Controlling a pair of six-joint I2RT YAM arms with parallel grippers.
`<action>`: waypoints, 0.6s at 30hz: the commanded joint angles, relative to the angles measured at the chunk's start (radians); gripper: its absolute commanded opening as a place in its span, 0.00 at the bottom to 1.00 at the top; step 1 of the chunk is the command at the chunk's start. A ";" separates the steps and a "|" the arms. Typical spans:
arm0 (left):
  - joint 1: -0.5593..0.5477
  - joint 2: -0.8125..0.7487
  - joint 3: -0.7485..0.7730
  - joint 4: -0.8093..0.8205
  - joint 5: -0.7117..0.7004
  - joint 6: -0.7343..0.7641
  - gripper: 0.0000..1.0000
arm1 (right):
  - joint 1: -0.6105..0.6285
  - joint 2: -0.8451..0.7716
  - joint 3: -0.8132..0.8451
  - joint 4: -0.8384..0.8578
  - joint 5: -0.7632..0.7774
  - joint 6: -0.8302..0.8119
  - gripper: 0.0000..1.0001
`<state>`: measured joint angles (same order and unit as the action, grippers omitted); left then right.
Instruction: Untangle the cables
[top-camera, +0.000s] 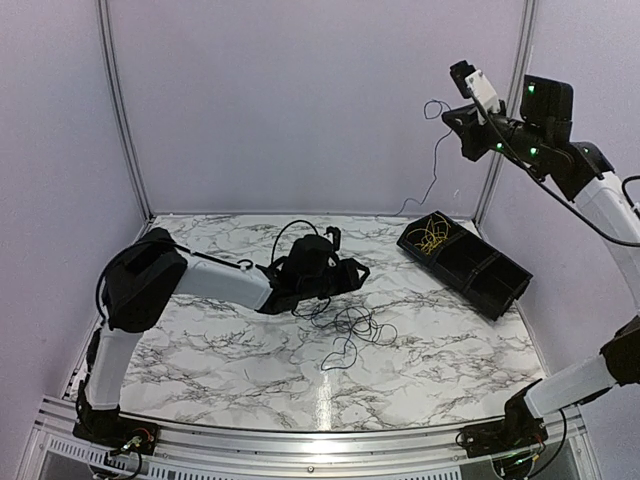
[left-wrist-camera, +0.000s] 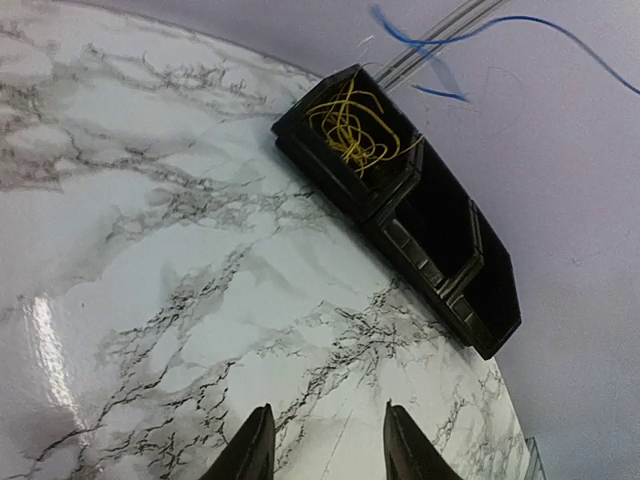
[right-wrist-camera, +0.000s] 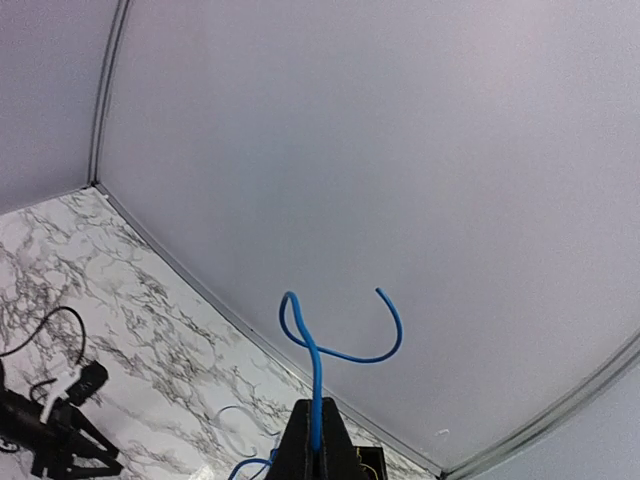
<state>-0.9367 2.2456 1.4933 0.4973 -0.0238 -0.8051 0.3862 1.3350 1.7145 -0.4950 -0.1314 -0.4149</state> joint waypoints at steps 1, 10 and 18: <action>0.020 -0.201 -0.067 -0.100 -0.043 0.135 0.43 | -0.026 -0.040 -0.030 0.101 0.125 -0.061 0.00; 0.029 -0.395 -0.084 -0.458 -0.064 0.310 0.48 | -0.158 -0.025 -0.060 0.147 0.229 -0.131 0.00; 0.029 -0.516 -0.099 -0.608 -0.065 0.462 0.50 | -0.268 -0.009 -0.101 0.145 0.222 -0.138 0.00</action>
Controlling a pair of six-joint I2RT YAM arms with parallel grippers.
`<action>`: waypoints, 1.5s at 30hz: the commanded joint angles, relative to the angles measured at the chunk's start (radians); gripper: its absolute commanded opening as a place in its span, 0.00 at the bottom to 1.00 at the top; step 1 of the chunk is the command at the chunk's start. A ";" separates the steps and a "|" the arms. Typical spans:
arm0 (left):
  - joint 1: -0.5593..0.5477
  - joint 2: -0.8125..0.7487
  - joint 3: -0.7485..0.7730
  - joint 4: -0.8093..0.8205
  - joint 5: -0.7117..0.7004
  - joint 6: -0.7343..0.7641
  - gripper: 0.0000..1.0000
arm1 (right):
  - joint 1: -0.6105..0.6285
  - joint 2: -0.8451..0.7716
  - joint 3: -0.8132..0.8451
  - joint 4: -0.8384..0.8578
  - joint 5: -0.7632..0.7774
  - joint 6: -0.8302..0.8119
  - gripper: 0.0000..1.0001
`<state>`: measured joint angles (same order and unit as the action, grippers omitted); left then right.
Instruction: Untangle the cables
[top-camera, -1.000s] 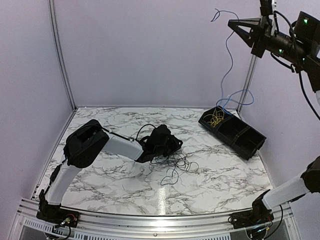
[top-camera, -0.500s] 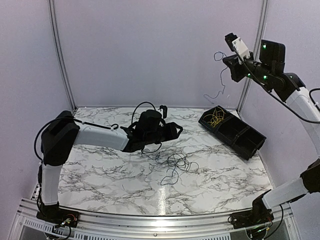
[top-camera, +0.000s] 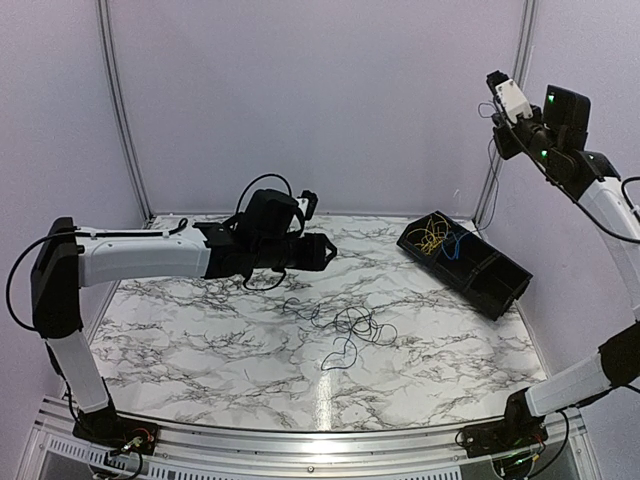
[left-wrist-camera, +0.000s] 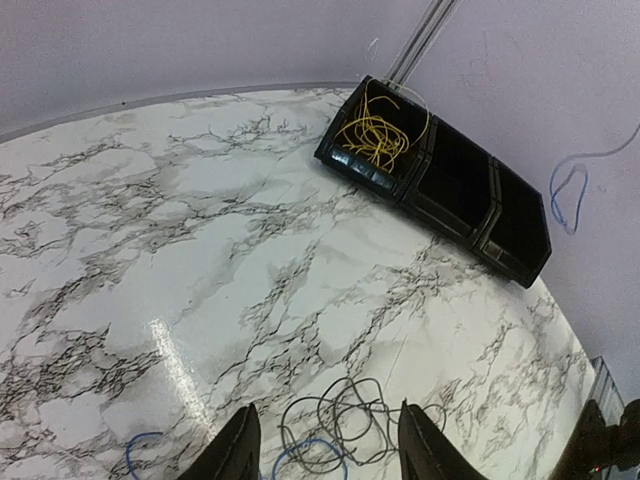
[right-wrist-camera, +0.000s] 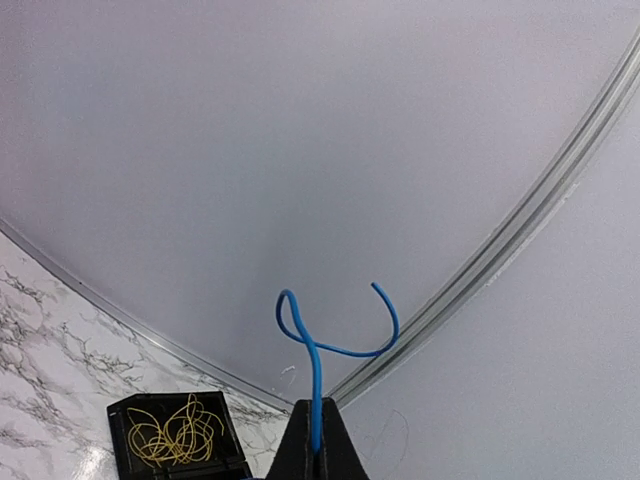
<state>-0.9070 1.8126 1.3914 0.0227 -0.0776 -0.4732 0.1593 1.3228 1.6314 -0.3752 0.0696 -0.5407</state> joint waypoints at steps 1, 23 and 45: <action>-0.001 -0.092 0.009 -0.154 -0.035 0.164 0.50 | -0.054 0.007 -0.021 0.020 0.015 -0.009 0.00; 0.073 -0.168 -0.114 -0.143 -0.078 0.185 0.53 | -0.213 0.205 -0.076 0.014 -0.098 0.067 0.00; 0.074 -0.137 -0.117 -0.139 -0.051 0.168 0.53 | -0.213 0.176 0.070 -0.068 -0.154 0.092 0.00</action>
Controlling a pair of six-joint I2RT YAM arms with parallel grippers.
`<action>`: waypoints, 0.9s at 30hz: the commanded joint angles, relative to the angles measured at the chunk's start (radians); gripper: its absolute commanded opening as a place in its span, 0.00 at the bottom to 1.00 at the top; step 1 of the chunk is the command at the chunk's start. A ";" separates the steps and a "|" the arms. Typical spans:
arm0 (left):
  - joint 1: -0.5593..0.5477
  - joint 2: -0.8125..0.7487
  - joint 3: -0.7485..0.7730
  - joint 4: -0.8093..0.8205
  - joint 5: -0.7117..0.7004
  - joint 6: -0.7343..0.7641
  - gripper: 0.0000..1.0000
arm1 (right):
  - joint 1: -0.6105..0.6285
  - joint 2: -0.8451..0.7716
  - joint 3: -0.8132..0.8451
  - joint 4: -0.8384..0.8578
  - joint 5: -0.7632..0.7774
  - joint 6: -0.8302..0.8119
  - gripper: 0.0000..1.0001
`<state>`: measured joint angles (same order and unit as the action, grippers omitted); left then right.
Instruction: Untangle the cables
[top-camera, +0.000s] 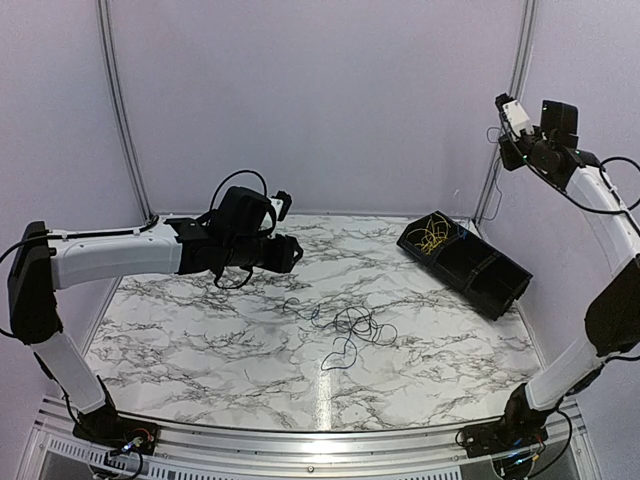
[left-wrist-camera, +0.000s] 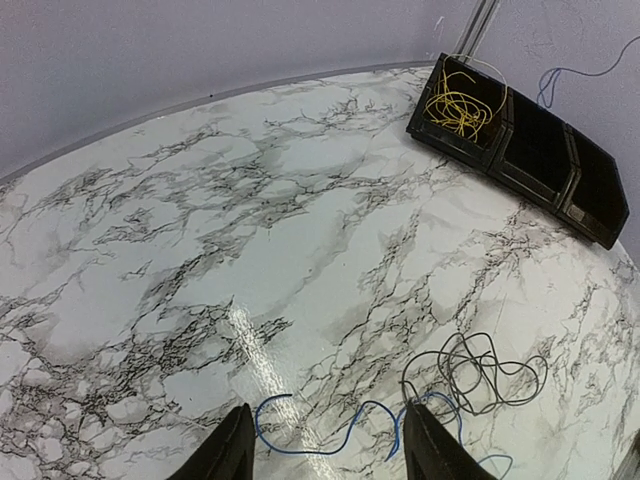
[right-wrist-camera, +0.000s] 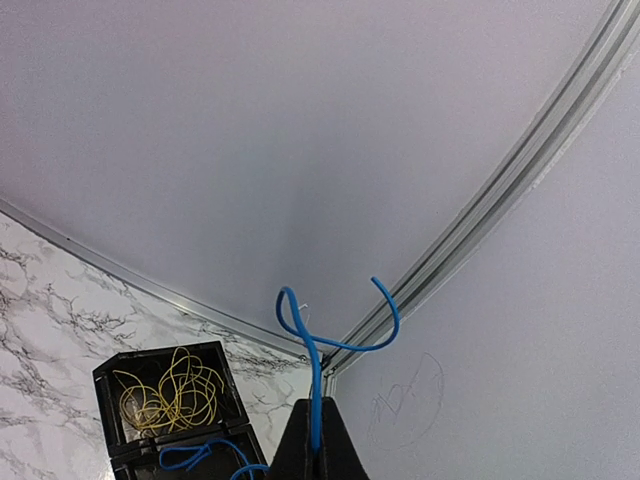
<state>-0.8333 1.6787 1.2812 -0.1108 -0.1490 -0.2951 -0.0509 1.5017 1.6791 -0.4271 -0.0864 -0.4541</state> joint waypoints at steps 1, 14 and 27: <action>0.002 -0.001 -0.007 -0.006 0.022 -0.010 0.53 | -0.003 0.000 0.018 -0.011 0.003 0.005 0.00; 0.001 0.010 -0.004 -0.006 0.052 -0.014 0.53 | -0.004 0.076 -0.123 0.077 0.047 -0.004 0.00; 0.001 0.024 -0.003 -0.007 0.060 -0.016 0.53 | -0.004 0.205 -0.228 0.032 -0.060 0.031 0.00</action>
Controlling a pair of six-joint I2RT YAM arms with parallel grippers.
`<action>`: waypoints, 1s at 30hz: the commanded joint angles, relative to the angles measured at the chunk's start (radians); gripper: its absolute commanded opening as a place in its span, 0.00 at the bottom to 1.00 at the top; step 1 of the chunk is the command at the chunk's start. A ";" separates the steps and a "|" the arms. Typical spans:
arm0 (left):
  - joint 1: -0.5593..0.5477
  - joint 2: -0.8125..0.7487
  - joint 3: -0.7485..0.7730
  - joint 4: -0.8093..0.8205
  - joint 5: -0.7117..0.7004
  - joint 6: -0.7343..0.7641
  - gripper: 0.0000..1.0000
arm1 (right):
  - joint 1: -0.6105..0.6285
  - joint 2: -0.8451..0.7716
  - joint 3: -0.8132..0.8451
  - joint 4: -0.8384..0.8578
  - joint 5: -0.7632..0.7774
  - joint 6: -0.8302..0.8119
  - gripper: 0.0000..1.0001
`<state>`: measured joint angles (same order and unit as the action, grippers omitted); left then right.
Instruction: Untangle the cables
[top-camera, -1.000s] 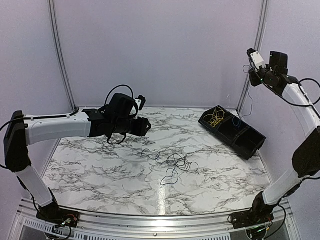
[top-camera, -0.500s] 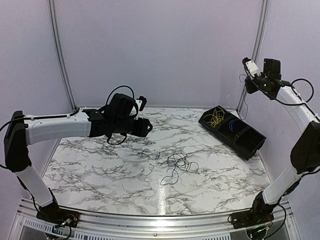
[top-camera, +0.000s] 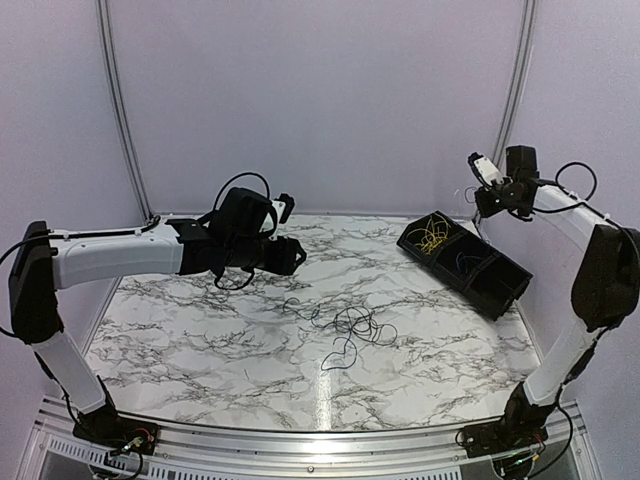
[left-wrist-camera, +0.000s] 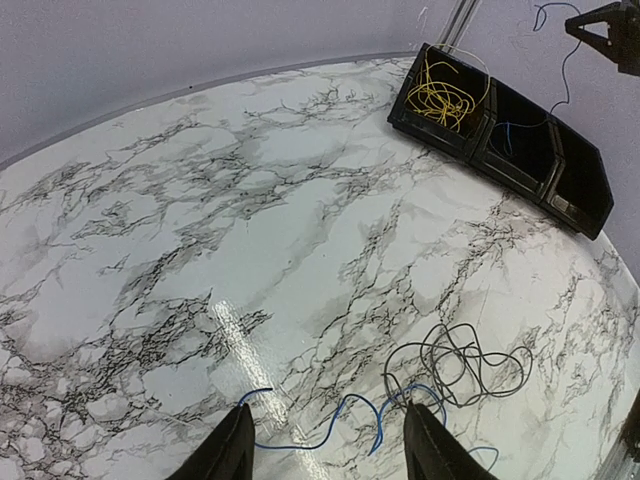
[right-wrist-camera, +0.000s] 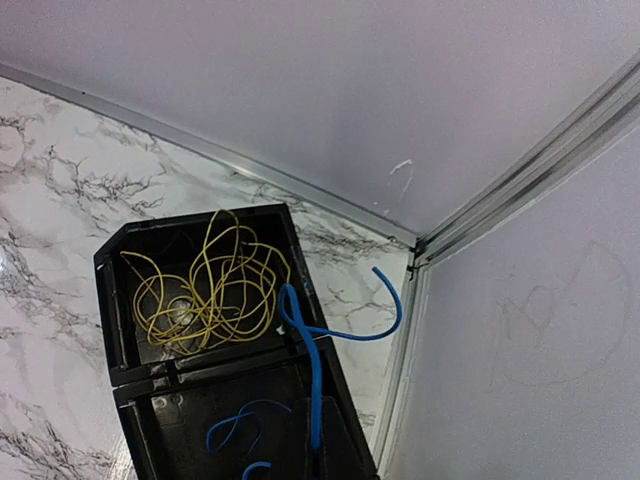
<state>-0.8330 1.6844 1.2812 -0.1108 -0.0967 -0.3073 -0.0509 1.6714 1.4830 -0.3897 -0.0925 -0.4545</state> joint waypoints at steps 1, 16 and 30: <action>0.001 0.019 -0.003 -0.006 0.010 -0.003 0.53 | -0.004 0.044 -0.044 0.001 -0.062 0.038 0.00; 0.001 0.022 -0.004 -0.007 0.007 0.001 0.53 | -0.015 0.161 -0.093 -0.009 -0.009 0.120 0.00; 0.000 0.040 -0.002 -0.007 0.019 -0.005 0.53 | -0.018 0.147 -0.136 -0.059 0.037 0.110 0.00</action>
<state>-0.8333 1.7039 1.2812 -0.1104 -0.0929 -0.3069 -0.0612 1.7988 1.2968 -0.4320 -0.0929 -0.3420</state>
